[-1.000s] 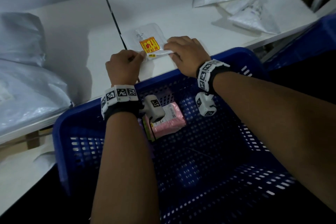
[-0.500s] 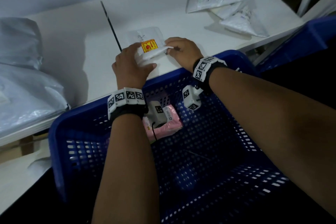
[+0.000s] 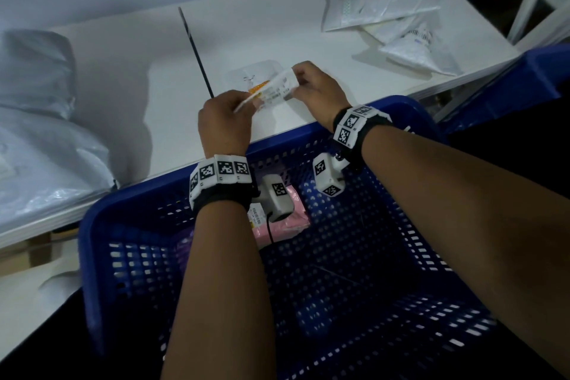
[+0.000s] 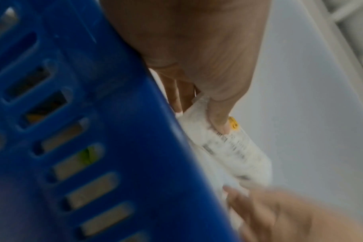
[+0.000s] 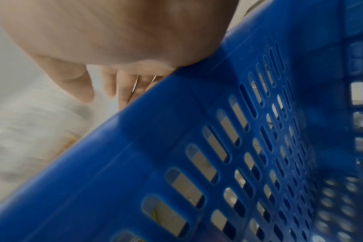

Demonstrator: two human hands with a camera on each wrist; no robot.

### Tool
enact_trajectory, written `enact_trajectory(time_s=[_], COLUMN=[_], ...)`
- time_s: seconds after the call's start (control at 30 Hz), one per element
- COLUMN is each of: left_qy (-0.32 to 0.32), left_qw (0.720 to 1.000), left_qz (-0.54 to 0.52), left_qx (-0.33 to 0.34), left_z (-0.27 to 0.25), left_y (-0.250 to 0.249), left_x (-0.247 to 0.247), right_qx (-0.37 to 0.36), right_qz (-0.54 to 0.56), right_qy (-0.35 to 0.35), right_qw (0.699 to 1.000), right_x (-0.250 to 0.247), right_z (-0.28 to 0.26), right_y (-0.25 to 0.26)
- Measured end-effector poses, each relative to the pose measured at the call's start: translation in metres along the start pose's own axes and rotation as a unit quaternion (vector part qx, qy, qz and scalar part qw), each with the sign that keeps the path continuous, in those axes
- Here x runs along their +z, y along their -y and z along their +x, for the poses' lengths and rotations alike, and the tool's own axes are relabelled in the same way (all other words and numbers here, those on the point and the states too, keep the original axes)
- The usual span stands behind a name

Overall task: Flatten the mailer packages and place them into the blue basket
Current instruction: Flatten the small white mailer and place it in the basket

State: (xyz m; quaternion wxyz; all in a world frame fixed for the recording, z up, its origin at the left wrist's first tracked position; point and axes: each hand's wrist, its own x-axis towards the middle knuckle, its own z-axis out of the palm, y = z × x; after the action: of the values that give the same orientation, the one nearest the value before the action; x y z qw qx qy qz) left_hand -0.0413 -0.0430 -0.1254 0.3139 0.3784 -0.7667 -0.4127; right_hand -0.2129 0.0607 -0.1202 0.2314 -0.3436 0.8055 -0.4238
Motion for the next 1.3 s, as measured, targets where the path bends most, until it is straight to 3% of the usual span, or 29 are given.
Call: enact_trajectory(time_s=[0.07,0.13,0.17,0.27,0.33,0.37,0.43,0.53,0.6,0.67,0.77,0.87,0.97,1.17,1.27,1.3], left_qy=[-0.033,-0.057,-0.057,-0.005,-0.003,-0.019,-0.055,-0.045,-0.002,0.035,0.010,0.009,0.060,0.122,0.126,0.132], left_qw=[0.993,0.961,0.928,0.792,0.738,0.728,0.755,0.854,0.926,0.954,0.957,0.980,0.966,0.911,0.906,0.902], left_qz=[-0.106,-0.253,-0.339,-0.559,-0.601,-0.596,-0.533,-0.372,-0.180,0.040,0.210,0.198,0.232,0.371,0.388,0.397], left_qx=[-0.034,-0.099,-0.140,-0.245,-0.308,-0.339,-0.378,-0.361,-0.332,-0.295,-0.200,-0.031,0.094,0.128,0.109,0.107], left_z=[0.004,0.005,0.004,-0.001,-0.001,0.001,0.008,0.012,0.014,0.023,0.045,0.046,0.035,0.032,0.029,0.031], left_y=[0.002,-0.001,-0.004,-0.017,-0.024,-0.026,-0.023,-0.014,-0.013,-0.014,-0.014,-0.003,0.016,0.021,0.018,0.019], left_x=[-0.003,-0.006,-0.007,-0.007,-0.005,-0.004,-0.003,-0.005,-0.008,-0.014,-0.022,-0.006,0.019,0.025,0.028,0.029], right_qx=[0.016,0.013,0.013,0.026,0.026,0.023,0.026,0.031,0.020,0.016,-0.017,-0.048,-0.045,-0.069,-0.109,-0.137], right_qz=[0.042,0.046,0.044,0.050,0.066,0.073,0.088,0.067,0.026,0.002,-0.058,-0.130,-0.171,-0.230,-0.382,-0.387], right_qy=[-0.003,-0.004,-0.003,-0.004,-0.007,-0.015,-0.036,-0.047,-0.044,-0.045,-0.045,-0.034,-0.040,-0.049,-0.093,-0.106], right_qw=[0.999,0.999,0.999,0.998,0.997,0.997,0.995,0.996,0.998,0.999,0.997,0.990,0.983,0.970,0.913,0.905], right_x=[-0.002,-0.002,-0.002,-0.002,-0.001,-0.001,-0.001,0.000,0.001,0.002,0.002,0.003,0.003,0.005,0.012,0.019], right_z=[-0.003,-0.003,-0.003,-0.001,0.000,0.001,0.000,0.003,0.006,0.006,0.007,0.009,0.008,-0.003,-0.012,-0.016], right_y=[0.001,0.000,0.001,0.001,0.001,0.002,0.003,-0.001,-0.004,-0.004,-0.005,-0.006,-0.007,-0.003,0.006,0.015])
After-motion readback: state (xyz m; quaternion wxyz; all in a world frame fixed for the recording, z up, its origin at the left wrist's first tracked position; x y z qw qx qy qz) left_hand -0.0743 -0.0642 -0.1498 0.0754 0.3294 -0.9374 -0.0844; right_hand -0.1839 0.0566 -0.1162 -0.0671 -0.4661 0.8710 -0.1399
